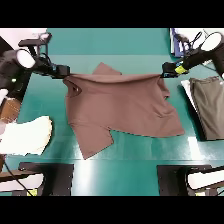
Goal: Fold the shirts.
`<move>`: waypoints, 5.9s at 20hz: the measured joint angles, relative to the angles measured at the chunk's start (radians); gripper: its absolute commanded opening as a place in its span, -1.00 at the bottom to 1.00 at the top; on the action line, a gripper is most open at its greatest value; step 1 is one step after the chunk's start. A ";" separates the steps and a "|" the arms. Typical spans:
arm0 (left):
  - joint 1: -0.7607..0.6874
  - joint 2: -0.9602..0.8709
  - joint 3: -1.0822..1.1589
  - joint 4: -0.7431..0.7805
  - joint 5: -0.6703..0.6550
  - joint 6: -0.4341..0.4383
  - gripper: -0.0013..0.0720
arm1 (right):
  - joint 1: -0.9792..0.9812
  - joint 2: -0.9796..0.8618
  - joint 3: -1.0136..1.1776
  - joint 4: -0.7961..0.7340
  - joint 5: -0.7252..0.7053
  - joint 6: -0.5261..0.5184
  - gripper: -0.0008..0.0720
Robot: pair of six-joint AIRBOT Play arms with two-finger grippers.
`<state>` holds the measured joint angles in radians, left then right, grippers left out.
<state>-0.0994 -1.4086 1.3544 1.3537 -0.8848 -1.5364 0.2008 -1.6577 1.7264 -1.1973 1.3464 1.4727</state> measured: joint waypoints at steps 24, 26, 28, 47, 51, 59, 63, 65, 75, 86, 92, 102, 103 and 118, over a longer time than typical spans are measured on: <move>0.106 0.360 -0.795 -0.369 -0.046 0.010 0.49 | -0.107 0.504 -0.513 0.288 -0.074 -0.157 -0.03; 0.105 0.362 -0.815 -0.403 -0.009 0.017 -0.38 | -0.107 0.519 -0.522 0.288 -0.082 -0.158 -0.03; 0.106 0.361 -0.820 -0.417 0.024 0.023 -0.90 | -0.116 0.527 -0.527 0.288 -0.076 -0.158 -0.03; 0.105 0.364 -0.624 -0.465 -0.040 0.095 -0.90 | -0.671 0.534 -1.181 0.160 -0.002 -0.103 0.25; 0.105 0.364 -0.623 -0.465 -0.042 0.096 -0.90 | -0.580 0.507 -1.153 0.190 -0.126 -0.104 -0.69; 0.105 0.468 -0.565 -0.431 -0.068 0.077 -0.90 | -0.433 0.549 -0.954 0.194 -0.162 -0.128 -0.93; 0.105 0.620 -0.334 -0.351 -0.120 0.035 -0.90 | -0.407 0.690 -0.716 0.197 -0.146 -0.136 -0.93; 0.105 0.676 -0.146 -0.324 -0.146 0.020 -0.90 | -0.402 0.768 -0.568 0.199 -0.161 -0.138 -0.93; 0.105 0.738 0.652 -0.231 -0.170 -0.069 -0.90 | -0.398 0.978 0.056 0.034 -0.137 -0.124 -0.93; 0.105 0.438 0.432 -0.190 -0.447 -0.097 -0.90 | -0.346 0.611 0.084 -0.030 0.204 -0.011 -0.93; 0.105 0.080 0.218 -0.187 -0.364 -0.034 -0.90 | -0.227 0.277 -0.116 -0.038 0.129 0.002 -0.93; 0.107 -0.178 0.257 -0.213 -0.120 0.055 -0.90 | -0.191 -0.101 0.193 -0.027 0.026 -0.010 -0.93; 0.107 -0.180 0.263 -0.210 -0.159 0.066 -0.90 | -0.191 -0.104 0.196 -0.031 0.042 -0.018 -0.93; 0.107 -0.158 -0.052 -0.208 -0.349 0.074 0.17 | -0.206 0.098 -0.312 -0.013 -0.021 -0.045 0.24</move>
<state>0.0074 -1.5661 1.3022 1.1458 -1.2339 -1.4624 -0.0048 -1.5593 1.4147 -1.2098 1.3254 1.4281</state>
